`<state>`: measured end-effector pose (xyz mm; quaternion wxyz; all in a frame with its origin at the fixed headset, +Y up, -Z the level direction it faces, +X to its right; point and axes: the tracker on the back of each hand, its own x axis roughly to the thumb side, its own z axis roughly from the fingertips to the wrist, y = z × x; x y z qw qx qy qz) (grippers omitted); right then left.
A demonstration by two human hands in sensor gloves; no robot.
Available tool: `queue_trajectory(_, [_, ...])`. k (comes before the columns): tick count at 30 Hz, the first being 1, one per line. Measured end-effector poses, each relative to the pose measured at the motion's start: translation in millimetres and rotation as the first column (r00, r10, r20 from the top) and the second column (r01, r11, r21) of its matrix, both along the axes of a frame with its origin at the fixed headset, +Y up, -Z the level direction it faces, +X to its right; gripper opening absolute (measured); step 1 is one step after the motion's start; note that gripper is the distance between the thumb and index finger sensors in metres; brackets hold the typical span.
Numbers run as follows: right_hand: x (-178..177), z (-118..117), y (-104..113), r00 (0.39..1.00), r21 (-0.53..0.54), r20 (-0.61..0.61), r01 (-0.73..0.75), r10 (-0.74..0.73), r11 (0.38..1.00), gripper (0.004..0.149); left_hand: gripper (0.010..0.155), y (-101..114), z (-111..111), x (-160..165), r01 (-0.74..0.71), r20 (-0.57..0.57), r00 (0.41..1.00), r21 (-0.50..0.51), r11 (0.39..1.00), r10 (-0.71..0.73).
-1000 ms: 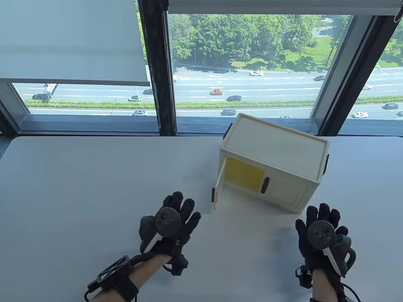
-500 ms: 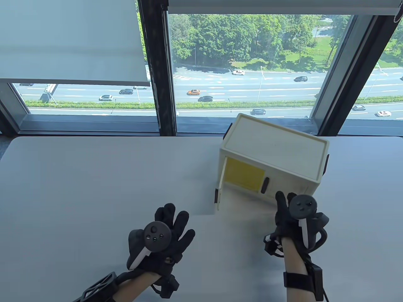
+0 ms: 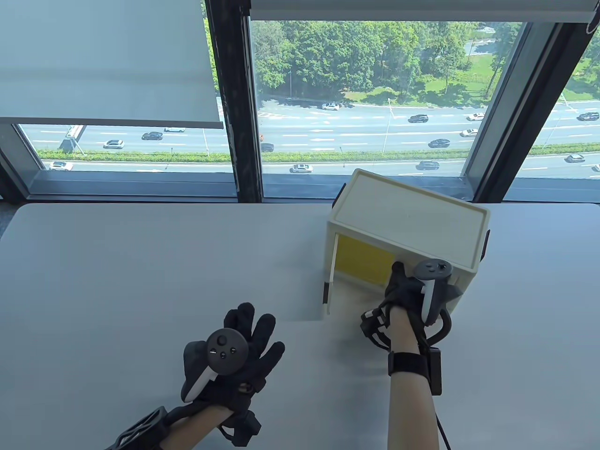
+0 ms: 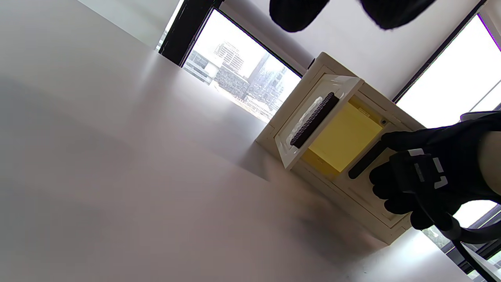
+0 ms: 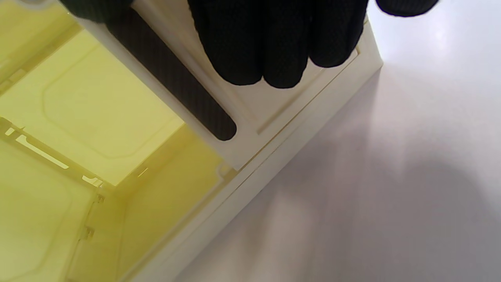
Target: Open cabinet door
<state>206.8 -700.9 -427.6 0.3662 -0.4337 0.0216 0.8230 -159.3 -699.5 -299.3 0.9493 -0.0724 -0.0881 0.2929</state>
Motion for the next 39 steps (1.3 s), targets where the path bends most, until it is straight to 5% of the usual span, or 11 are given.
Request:
queue_trajectory(4, [-0.3,1.1,0.5,0.996,0.074,0.010,0.085,-0.086,0.994,0.056,0.068,-2.8,-2.7,-2.5,0.003,-0.012,1.000,-0.011,1.000,-0.003])
queue_trajectory(12, [-0.6,14.4,4.9,0.999,0.117,-0.032,0.028,-0.024,0.993,0.049,0.067,-3.8,-4.6,-3.2,0.008,-0.017,1.000,-0.023,1.000,-0.009])
queue_trajectory(23, [8.5,71.0,17.8,0.986,0.182,-0.107,-0.104,0.124,0.978,0.041,0.067,-4.1,-4.3,-3.6,0.005,-0.011,1.000,-0.021,1.000,-0.006])
queue_trajectory(39, [18.9,132.4,38.1,0.921,0.229,-0.019,-0.374,0.388,0.899,0.037,0.067,-4.7,-2.3,-7.1,0.009,-0.014,1.000,-0.029,1.000,-0.009])
